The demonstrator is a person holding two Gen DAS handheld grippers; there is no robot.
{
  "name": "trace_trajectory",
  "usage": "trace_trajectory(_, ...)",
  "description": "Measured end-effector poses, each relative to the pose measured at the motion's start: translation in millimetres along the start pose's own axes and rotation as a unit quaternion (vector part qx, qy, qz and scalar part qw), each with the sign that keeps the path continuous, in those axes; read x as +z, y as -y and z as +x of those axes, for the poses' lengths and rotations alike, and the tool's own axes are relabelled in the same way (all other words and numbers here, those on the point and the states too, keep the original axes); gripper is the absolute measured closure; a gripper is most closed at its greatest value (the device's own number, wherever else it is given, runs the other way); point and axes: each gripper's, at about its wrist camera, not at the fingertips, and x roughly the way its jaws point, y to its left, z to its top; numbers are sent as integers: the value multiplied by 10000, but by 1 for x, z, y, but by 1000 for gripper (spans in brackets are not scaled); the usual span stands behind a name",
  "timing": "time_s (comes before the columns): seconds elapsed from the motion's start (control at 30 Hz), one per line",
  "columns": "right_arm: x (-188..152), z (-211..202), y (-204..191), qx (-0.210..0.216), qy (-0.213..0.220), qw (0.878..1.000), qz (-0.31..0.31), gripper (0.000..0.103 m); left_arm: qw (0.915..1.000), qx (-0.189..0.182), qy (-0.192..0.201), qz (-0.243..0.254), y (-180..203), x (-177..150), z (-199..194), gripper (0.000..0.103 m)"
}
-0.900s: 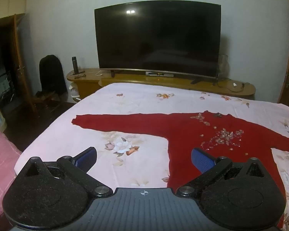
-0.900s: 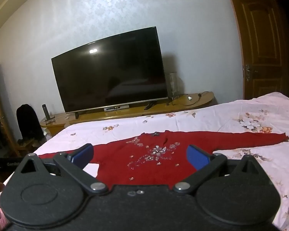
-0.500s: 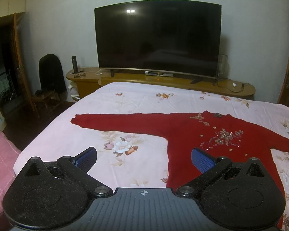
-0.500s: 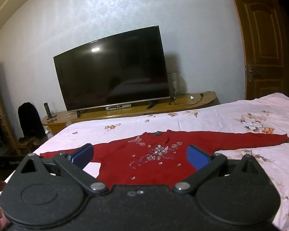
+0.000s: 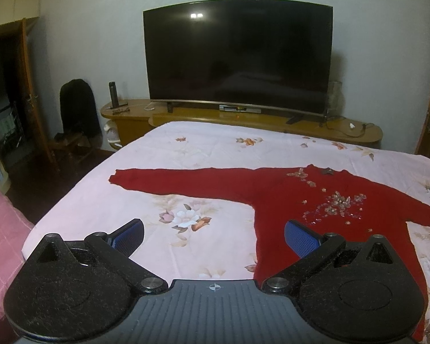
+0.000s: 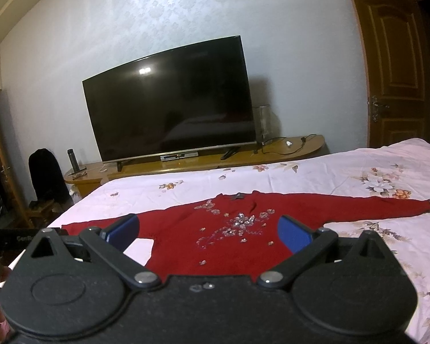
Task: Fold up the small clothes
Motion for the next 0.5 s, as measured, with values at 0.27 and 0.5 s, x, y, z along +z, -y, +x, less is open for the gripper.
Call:
trace_trajectory(0.27,-1,0,-2,-1,104,9999,-64,0,10000,36,-17,17,-6,1,5,0)
trace_trajectory(0.5,1,1,-2,-19,-14,10000,-57,0,10000,67,-35,38,-11,1,10,0)
